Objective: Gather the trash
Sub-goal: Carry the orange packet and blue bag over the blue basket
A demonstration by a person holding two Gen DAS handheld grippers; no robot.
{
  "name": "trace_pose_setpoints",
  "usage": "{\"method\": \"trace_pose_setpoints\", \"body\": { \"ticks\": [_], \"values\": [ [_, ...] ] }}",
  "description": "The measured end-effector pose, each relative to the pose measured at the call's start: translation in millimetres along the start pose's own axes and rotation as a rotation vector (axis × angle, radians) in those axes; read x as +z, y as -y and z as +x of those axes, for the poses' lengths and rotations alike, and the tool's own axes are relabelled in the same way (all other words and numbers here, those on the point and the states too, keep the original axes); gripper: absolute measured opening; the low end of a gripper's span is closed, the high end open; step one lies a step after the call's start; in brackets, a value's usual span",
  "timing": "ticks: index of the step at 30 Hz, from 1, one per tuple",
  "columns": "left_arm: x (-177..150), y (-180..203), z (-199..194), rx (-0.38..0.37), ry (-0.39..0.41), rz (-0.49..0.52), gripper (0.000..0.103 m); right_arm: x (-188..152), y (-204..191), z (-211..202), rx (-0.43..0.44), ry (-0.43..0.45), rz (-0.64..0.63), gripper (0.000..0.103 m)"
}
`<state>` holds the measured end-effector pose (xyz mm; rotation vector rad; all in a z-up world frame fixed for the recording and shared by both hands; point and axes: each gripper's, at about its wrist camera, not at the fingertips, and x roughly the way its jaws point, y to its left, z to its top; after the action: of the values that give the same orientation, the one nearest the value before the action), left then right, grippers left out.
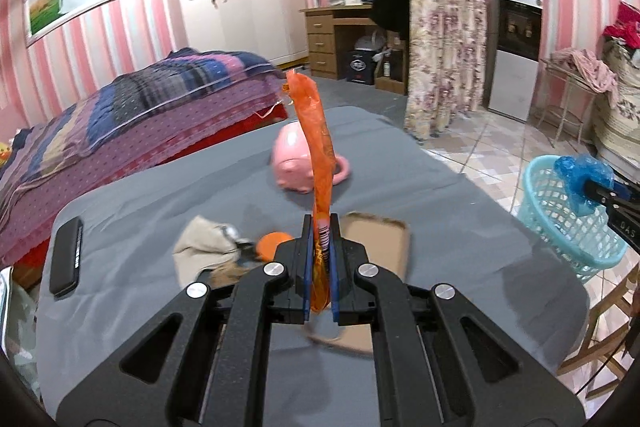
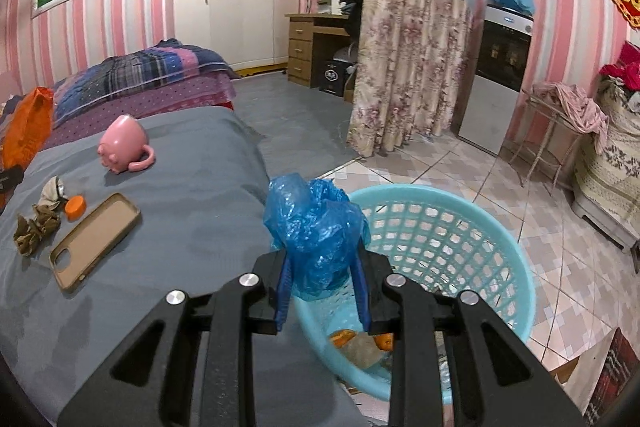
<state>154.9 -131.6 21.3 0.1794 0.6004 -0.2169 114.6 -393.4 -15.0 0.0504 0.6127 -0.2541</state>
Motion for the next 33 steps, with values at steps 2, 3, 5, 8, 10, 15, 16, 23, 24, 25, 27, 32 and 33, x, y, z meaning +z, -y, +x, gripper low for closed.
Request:
{"method": "trace_pose_setpoints", "body": {
  "ticks": [2, 3, 5, 8, 10, 15, 16, 23, 24, 25, 27, 32, 33],
  "values": [
    [1.6, 12.9, 4.5, -0.019, -0.006, 0.01, 0.005, -0.4, 8.4, -0.7, -0.007, 0.003, 0.016, 0.027],
    [1.6, 17.3, 6.1, -0.031, -0.012, 0.013, 0.005, 0.5, 11.8, -0.6, -0.01, 0.005, 0.023, 0.027],
    [3.0, 28.9, 11.0, -0.061, -0.023, 0.016, 0.005, 0.5, 22.4, -1.5, -0.024, 0.009, 0.045, 0.027],
    [7.7, 50.0, 17.4, -0.101, -0.034, 0.034, 0.005, 0.4, 38.3, -1.7, -0.053, 0.015, 0.076, 0.027],
    [11.1, 65.9, 22.2, -0.138, -0.041, 0.048, 0.005, 1.2, 49.9, 0.5, -0.071, 0.02, 0.099, 0.027],
    [19.5, 111.6, 31.5, -0.218, -0.047, 0.079, 0.005, 1.1, 75.5, 4.3, -0.106, 0.024, 0.158, 0.027],
    [22.2, 122.6, 32.4, -0.229, -0.043, 0.087, 0.005, 0.9, 80.5, 4.6, -0.12, 0.024, 0.16, 0.027],
    [45.3, 195.7, 29.5, -0.331, 0.008, 0.137, 0.005, -0.5, 112.5, 1.6, -0.165, 0.033, 0.217, 0.027],
    [49.5, 204.8, 29.3, -0.34, 0.015, 0.144, 0.005, -1.6, 118.4, 1.6, -0.172, 0.033, 0.229, 0.027],
    [53.4, 214.9, 29.2, -0.356, 0.022, 0.152, 0.005, -1.7, 121.7, 2.3, -0.177, 0.033, 0.236, 0.027],
    [57.7, 230.3, 29.3, -0.386, 0.023, 0.167, 0.005, -4.8, 135.5, 2.3, -0.192, 0.031, 0.261, 0.027],
    [56.1, 263.0, 31.6, -0.442, 0.033, 0.206, 0.005, -14.9, 161.0, 1.7, -0.226, 0.021, 0.302, 0.027],
    [53.8, 268.0, 33.4, -0.446, 0.029, 0.212, 0.005, -17.0, 166.1, 1.7, -0.231, 0.02, 0.313, 0.027]
  ]
}}
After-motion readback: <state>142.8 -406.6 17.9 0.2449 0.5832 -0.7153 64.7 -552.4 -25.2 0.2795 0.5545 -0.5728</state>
